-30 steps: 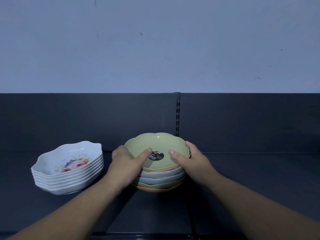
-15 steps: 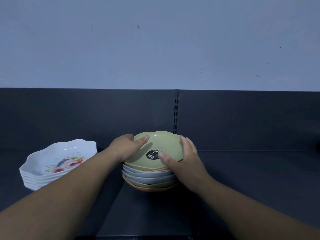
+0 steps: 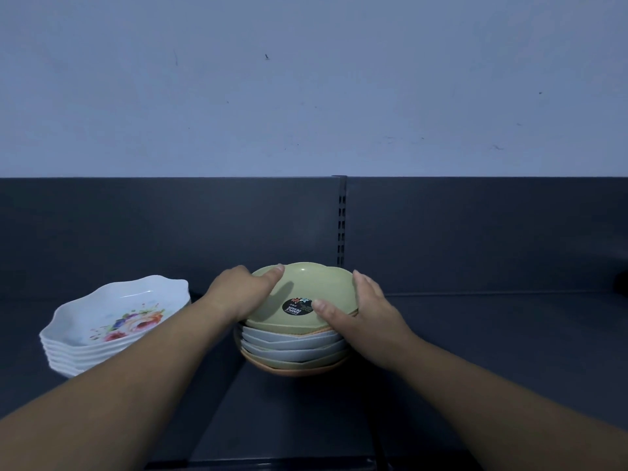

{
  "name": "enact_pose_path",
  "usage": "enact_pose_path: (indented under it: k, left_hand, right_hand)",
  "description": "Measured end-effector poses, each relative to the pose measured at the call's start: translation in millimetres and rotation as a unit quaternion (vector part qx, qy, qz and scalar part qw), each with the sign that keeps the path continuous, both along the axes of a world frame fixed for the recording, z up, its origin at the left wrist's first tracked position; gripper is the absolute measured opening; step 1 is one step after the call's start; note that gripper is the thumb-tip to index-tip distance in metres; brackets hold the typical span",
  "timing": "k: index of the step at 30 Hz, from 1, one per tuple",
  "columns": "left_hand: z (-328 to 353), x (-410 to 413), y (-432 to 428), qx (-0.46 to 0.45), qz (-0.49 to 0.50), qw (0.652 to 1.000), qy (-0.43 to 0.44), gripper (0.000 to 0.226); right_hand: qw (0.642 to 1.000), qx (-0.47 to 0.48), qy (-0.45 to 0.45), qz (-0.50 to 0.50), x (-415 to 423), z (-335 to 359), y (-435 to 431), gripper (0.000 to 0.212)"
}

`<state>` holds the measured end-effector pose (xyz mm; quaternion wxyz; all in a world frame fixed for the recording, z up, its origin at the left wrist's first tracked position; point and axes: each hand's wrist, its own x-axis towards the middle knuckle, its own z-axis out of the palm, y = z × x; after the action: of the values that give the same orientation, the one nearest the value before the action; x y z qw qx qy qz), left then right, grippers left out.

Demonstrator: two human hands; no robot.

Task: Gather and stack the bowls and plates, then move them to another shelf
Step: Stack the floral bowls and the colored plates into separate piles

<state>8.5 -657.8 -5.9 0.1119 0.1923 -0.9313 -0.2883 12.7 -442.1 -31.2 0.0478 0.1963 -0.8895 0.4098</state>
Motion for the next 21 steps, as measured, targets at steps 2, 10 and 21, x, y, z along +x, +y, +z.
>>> enact_pose_path:
  k: [2, 10, 21]
  left_hand:
    - [0.7, 0.1, -1.2, 0.015, -0.003, 1.000, -0.006, 0.086]
    - [6.5, 29.4, 13.4, 0.026, -0.046, 0.996, 0.075, 0.096]
    - [-10.5, 64.2, 28.6, -0.060, -0.123, 0.989, 0.062, 0.122]
  right_hand:
    - [1.000, 0.014, -0.003, -0.003, -0.9, 0.7, -0.2, 0.099]
    - [0.999, -0.022, -0.037, 0.022, -4.7, 3.4, 7.0, 0.099]
    - [0.998, 0.039, -0.019, 0.054, -9.9, -3.4, 12.7, 0.117]
